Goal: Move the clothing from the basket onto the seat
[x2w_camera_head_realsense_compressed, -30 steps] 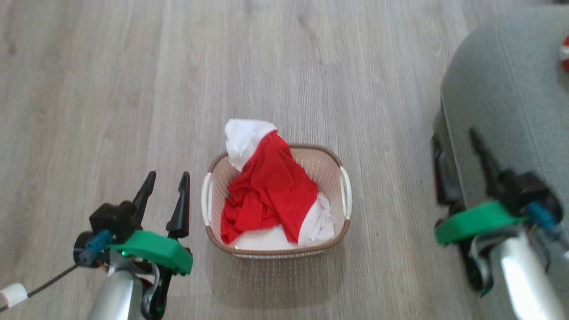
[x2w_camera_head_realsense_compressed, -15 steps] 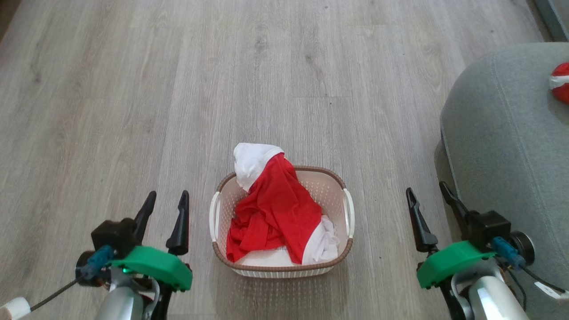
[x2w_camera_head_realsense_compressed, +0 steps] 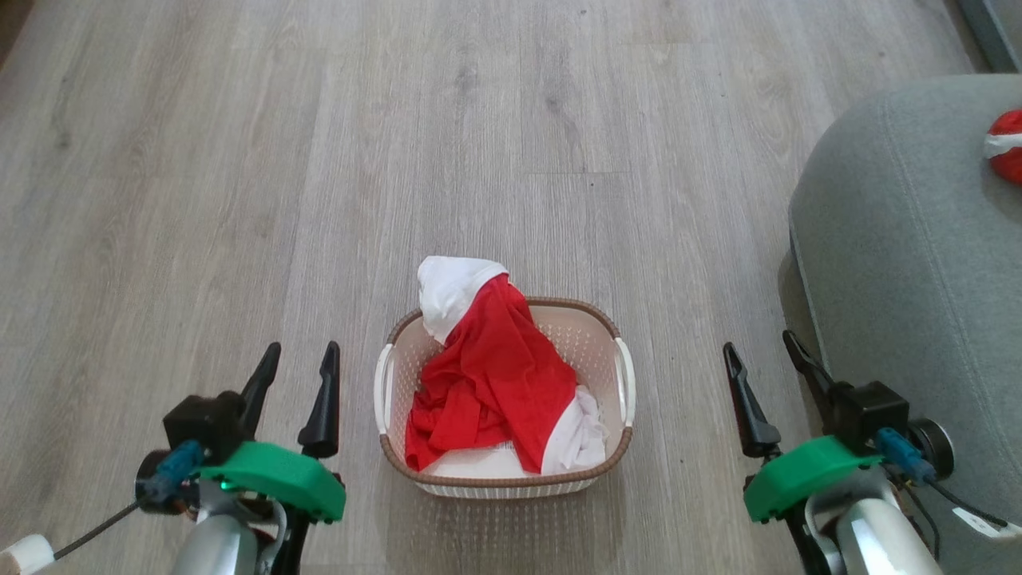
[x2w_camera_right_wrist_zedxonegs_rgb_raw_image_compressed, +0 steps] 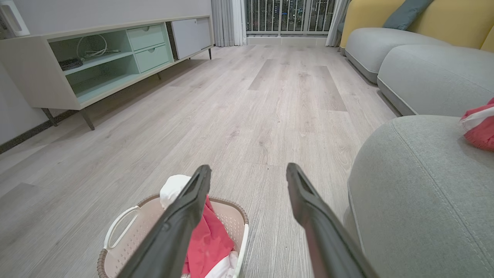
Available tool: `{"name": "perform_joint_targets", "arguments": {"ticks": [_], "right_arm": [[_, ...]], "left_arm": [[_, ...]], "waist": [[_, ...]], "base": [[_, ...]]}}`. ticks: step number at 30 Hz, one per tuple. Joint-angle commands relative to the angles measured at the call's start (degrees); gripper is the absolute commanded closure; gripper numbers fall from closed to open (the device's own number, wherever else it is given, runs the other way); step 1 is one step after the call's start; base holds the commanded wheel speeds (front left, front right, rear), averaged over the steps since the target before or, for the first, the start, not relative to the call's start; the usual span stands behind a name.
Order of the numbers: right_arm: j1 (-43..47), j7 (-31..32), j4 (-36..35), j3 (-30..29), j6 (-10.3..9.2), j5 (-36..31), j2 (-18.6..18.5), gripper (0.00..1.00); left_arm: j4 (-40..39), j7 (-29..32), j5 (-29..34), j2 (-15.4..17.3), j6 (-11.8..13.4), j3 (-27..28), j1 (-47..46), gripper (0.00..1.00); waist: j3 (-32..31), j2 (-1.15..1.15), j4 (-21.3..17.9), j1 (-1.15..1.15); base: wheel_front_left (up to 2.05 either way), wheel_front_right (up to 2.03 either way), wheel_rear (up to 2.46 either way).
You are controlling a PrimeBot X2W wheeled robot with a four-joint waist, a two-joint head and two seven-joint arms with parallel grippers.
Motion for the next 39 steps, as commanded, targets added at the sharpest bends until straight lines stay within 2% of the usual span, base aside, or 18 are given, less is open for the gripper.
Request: {"name": "perform_joint_targets", "arguments": {"ticks": [1,18,24,33,39], "right_arm": [[-1.5,-0.2,-1.5,1.4,-0.02,0.0,0.4,0.0],[-2.4,-0.2,-1.9,0.5,-0.02,-0.2,0.4,0.0],[-3.8,-0.2,-2.8,0.3,-0.02,-0.6,0.4,0.0],[-9.2,-0.2,-6.0,-0.6,-0.02,-0.7,0.2,0.0],[-12.7,-0.2,-7.7,-1.1,-0.02,-0.8,0.2,0.0]], "left_arm": [[-2.0,-0.3,-0.4,0.3,0.0,1.8,-1.2,0.0],[-2.2,-0.3,-0.4,0.3,0.1,1.7,-1.3,0.0],[-1.3,-0.3,-2.7,0.3,0.5,0.3,-2.3,0.0],[8.2,-0.3,-12.8,0.3,3.3,-8.2,-12.3,0.0],[16.6,-0.3,-14.5,0.3,7.4,-13.9,-21.9,0.0]], "waist": [[0.0,0.0,0.0,0.0],[0.9,0.0,-0.7,0.0],[3.1,0.0,-1.9,0.0],[14.4,0.0,-6.0,0.0],[22.8,0.0,-9.6,0.0]], "base": [[0.0,0.0,0.0],[0.0,0.0,0.0],[0.0,0.0,0.0],[0.0,0.0,0.0],[0.0,0.0,0.0]]}}
